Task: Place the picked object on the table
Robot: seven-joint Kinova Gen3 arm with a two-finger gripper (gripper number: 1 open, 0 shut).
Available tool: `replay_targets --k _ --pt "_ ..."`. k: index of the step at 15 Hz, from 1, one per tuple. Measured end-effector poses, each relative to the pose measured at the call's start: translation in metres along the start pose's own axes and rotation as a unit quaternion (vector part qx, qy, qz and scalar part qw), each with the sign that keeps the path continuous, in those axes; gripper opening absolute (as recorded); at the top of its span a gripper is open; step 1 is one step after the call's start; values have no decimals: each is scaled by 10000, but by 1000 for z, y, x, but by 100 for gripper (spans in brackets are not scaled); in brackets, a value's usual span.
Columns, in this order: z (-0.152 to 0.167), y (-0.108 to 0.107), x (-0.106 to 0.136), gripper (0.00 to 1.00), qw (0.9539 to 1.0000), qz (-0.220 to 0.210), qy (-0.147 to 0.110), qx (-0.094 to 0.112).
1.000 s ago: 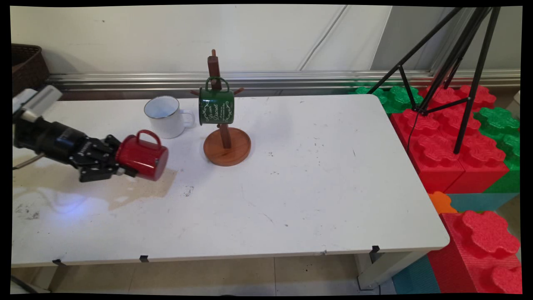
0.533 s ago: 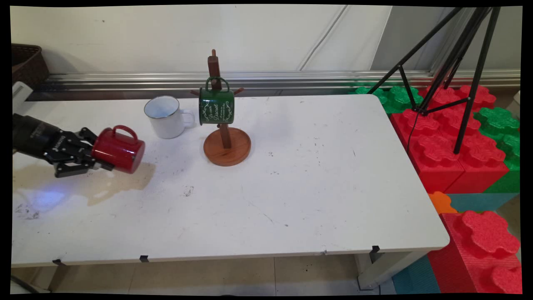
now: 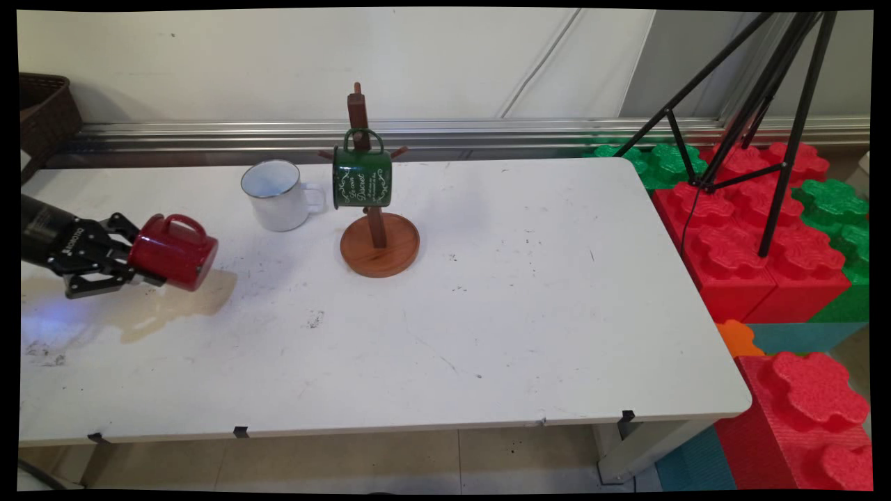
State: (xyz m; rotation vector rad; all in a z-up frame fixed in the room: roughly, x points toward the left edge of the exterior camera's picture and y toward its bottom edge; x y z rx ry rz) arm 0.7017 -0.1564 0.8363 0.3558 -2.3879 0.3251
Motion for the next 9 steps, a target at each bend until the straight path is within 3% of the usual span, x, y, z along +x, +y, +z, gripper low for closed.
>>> replay_targets --k 9 --pt "5 5 2 0 9975 485 -515 -45"
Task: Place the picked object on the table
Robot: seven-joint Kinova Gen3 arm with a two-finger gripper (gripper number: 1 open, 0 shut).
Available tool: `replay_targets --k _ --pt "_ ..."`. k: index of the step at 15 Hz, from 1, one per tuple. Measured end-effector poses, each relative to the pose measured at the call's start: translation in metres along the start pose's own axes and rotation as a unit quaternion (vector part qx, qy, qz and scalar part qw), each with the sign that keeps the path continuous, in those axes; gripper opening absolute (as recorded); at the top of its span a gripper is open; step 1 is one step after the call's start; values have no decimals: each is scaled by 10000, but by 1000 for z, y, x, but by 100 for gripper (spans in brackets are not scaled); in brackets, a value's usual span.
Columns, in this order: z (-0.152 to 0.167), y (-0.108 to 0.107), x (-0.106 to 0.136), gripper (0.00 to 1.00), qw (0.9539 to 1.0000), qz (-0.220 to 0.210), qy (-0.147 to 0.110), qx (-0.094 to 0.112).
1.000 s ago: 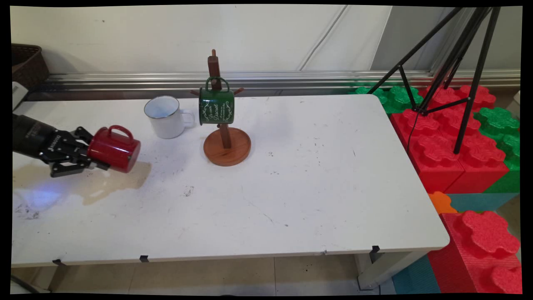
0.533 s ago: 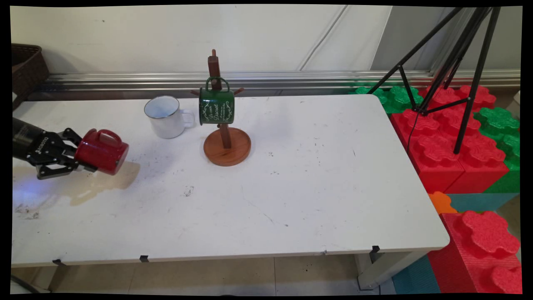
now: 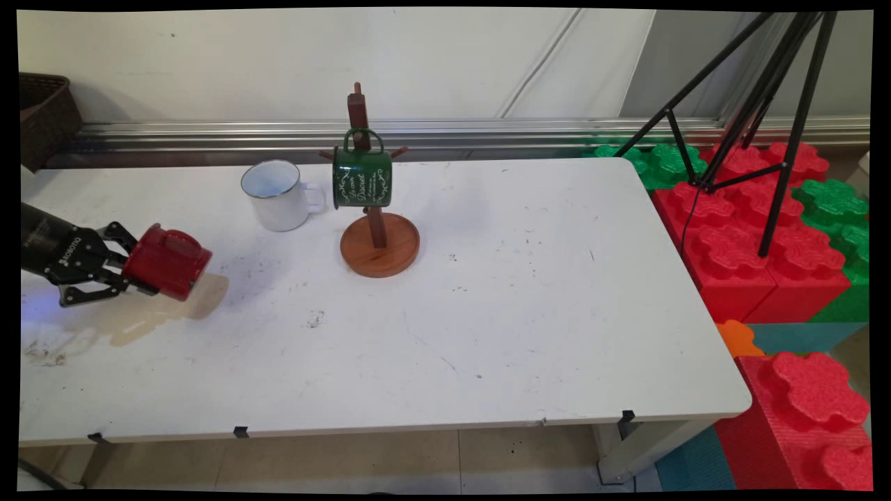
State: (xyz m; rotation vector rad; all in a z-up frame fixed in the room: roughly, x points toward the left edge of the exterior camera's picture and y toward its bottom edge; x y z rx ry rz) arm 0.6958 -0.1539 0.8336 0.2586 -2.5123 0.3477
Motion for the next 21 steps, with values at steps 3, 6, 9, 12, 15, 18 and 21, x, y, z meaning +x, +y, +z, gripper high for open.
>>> replay_targets --k 3,6,9,12,15,18,21 --pt "10 2 5 0 9998 111 -122 -83" --pt "19 3 10 0 9996 173 -187 -152" --pt "28 1 15 0 9992 229 -249 -196" --pt "35 0 18 0 9990 263 -298 -225" --pt "40 -1 20 0 9987 292 -337 -252" --pt "47 -4 24 0 9985 328 -356 -270" --pt "51 -5 26 0 9983 344 -376 -280"
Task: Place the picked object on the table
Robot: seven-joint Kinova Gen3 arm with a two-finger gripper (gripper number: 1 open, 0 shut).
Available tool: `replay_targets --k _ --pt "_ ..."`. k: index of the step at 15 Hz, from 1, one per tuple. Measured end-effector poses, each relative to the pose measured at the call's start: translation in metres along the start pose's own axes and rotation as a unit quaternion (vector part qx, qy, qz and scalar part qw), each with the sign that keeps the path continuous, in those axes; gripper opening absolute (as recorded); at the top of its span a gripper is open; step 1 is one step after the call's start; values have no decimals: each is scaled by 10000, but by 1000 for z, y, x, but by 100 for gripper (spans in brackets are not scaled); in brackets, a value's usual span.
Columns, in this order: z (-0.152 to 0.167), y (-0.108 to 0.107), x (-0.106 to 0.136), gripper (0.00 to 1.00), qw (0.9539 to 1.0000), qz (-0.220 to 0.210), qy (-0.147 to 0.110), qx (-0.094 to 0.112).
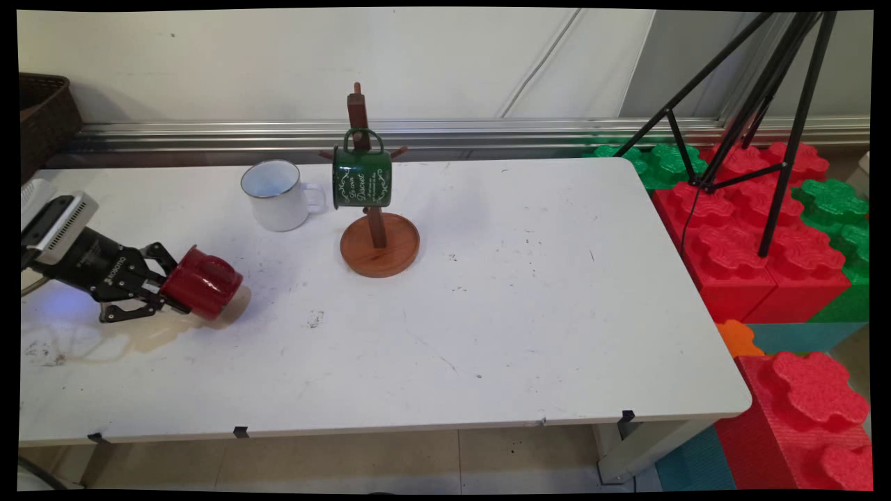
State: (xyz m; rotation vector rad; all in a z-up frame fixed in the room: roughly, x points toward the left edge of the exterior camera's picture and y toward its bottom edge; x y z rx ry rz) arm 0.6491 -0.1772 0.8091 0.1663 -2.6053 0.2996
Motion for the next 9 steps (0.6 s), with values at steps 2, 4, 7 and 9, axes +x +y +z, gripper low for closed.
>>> replay_targets --k 2,4,7,9 --pt "3 -1 1 0 10000 15 -21 -10" --pt "6 -3 2 0 10000 30 -37 -9" --pt "8 -4 4 0 10000 57 -37 -18" --pt "9 -4 5 100 10000 65 -34 -26"
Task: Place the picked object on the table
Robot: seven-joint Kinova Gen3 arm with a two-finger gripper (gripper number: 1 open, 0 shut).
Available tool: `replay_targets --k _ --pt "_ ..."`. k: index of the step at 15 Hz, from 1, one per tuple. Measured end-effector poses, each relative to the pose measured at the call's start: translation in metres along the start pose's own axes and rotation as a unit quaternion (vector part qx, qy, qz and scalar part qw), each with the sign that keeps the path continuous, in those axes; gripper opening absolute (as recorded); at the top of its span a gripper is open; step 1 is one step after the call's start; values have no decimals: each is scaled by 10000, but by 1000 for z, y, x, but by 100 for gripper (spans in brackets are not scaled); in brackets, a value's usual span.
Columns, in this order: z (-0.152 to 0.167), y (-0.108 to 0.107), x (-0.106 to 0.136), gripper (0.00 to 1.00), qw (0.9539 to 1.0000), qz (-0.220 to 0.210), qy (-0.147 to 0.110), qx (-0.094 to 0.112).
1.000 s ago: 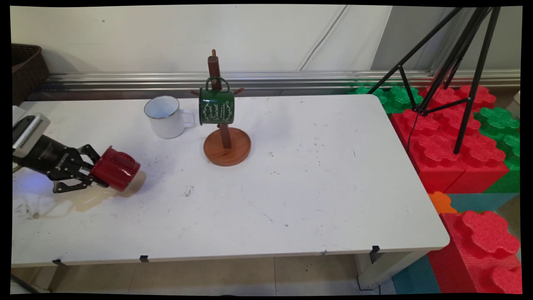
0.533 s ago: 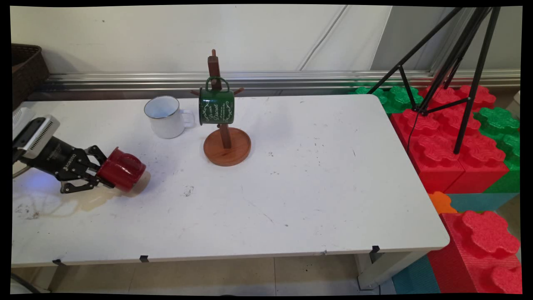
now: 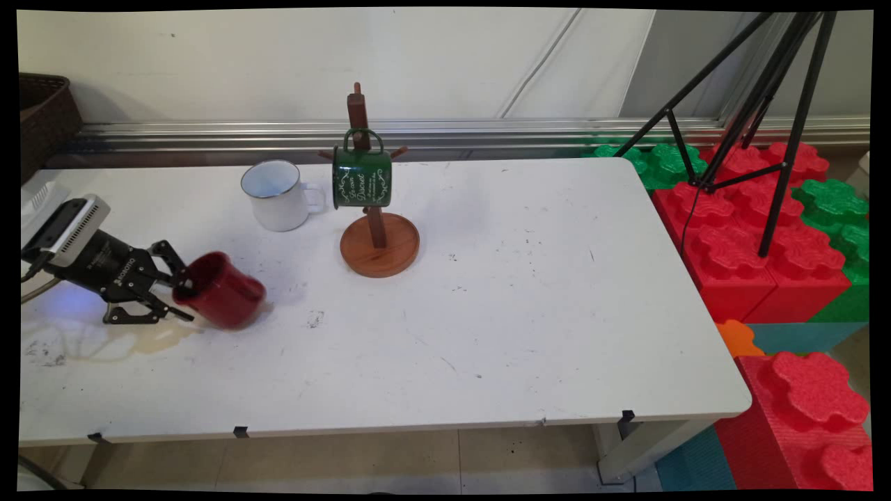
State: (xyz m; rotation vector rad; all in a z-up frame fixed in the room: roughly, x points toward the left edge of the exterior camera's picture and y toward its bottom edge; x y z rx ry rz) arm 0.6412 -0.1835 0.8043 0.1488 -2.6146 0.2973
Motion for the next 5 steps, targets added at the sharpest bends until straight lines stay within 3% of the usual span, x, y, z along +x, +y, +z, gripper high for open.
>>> replay_targets --k 5 --pt "4 -1 4 100 10000 4 22 -37"
